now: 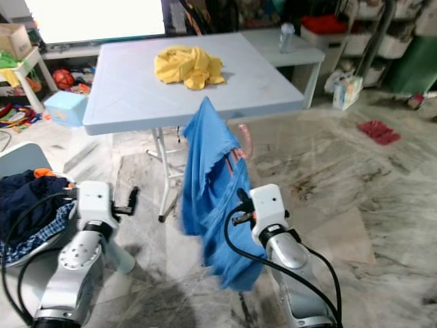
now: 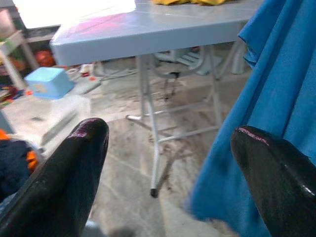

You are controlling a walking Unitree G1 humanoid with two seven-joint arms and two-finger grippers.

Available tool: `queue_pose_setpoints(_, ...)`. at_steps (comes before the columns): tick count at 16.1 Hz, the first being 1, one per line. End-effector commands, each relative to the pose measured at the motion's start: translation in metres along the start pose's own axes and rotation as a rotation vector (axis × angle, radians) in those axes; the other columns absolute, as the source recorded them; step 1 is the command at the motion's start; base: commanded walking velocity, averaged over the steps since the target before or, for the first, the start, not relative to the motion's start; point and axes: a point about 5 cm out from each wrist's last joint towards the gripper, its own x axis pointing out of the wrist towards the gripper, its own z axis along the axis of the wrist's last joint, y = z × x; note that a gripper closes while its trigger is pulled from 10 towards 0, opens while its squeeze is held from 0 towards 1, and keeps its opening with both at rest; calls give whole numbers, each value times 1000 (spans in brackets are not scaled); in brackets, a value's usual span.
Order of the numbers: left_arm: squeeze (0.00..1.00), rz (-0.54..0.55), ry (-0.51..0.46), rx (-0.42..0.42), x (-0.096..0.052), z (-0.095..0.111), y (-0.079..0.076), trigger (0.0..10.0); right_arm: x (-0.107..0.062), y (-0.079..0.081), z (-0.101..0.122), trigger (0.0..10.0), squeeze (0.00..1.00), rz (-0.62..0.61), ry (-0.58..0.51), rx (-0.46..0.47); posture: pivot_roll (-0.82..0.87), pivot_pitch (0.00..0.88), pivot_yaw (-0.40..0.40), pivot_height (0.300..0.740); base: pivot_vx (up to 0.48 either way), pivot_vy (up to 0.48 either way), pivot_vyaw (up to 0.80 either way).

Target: Hang hanger

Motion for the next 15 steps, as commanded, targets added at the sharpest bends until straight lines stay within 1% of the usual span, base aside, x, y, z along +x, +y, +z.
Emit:
queue_pose_setpoints(1, 0, -22, 7, 6, 1, 1, 0, 10000, 2, 1, 12, 10000, 0, 5, -52, 1, 40, 2, -48, 740, 0, 0, 0)
queue_pose_setpoints(3, 0, -76, 5, 43, 1, 1, -6, 10000, 3, 1, 10, 10000, 0, 5, -28, -16, 39, 7, -51, 740, 0, 0, 0)
queue_pose_setpoints(4, 0, -76, 5, 43, 1, 1, -6, 10000, 3, 1, 10, 10000, 0, 5, -28, -16, 39, 7, -51, 740, 0, 0, 0)
queue_pose_setpoints(6, 0, -177, 6, 110, 7, 4, -14, 10000, 2, 7, 10, 10000, 0, 99, 18, 2, 41, 11, -54, 740, 0, 0, 0)
queue_pose_setpoints(7, 0, -211, 9, 154, 11, 4, -16, 10000, -1, 6, 13, 10000, 0, 141, 19, -17, 39, 11, -54, 740, 0, 0, 0)
queue_pose_setpoints(8, 0, -222, 11, 169, 12, 4, -17, 10000, -2, 6, 14, 10000, 0, 153, 19, -20, 39, 11, -54, 740, 0, 0, 0)
queue_pose_setpoints(9, 0, -294, -1, 159, 16, 5, -24, 10000, -8, 6, 20, 10000, 0, 241, 17, -25, 25, 11, -55, 740, 0, 0, 0)
queue_pose_setpoints(10, 0, -319, -6, 156, 18, 7, -28, 10000, -11, 6, 24, 10000, 0, 273, 16, -25, 22, 10, -55, 740, 0, 0, 0)
queue_pose_setpoints(11, 0, -371, -10, 151, 22, 8, -37, 10000, -14, 6, 36, 10000, 0, 333, -3, 13, 14, 10, -54, 740, 0, 0, 0)
queue_pose_setpoints(12, 0, -388, -15, 150, 23, 9, -40, 10000, -15, 7, 41, 10000, 0, 358, -8, 22, 14, 10, -54, 740, 0, 0, 0)
queue_pose_setpoints(13, 0, -399, -30, 171, 25, 11, -44, 10000, -17, 8, 50, 10000, 0, 409, -15, 19, 3, 10, -52, 740, 0, 0, 0)
queue_pose_setpoints(14, 0, -387, -38, 186, 27, 12, -45, 10000, -18, 7, 57, 10000, 0, 435, -22, 42, 2, 8, -53, 740, 0, 0, 0)
queue_pose_setpoints(15, 0, -395, -50, 178, 30, 15, -47, 10000, -21, 9, 66, 10000, 0, 495, -20, 116, -4, 5, -52, 740, 0, 0, 0)
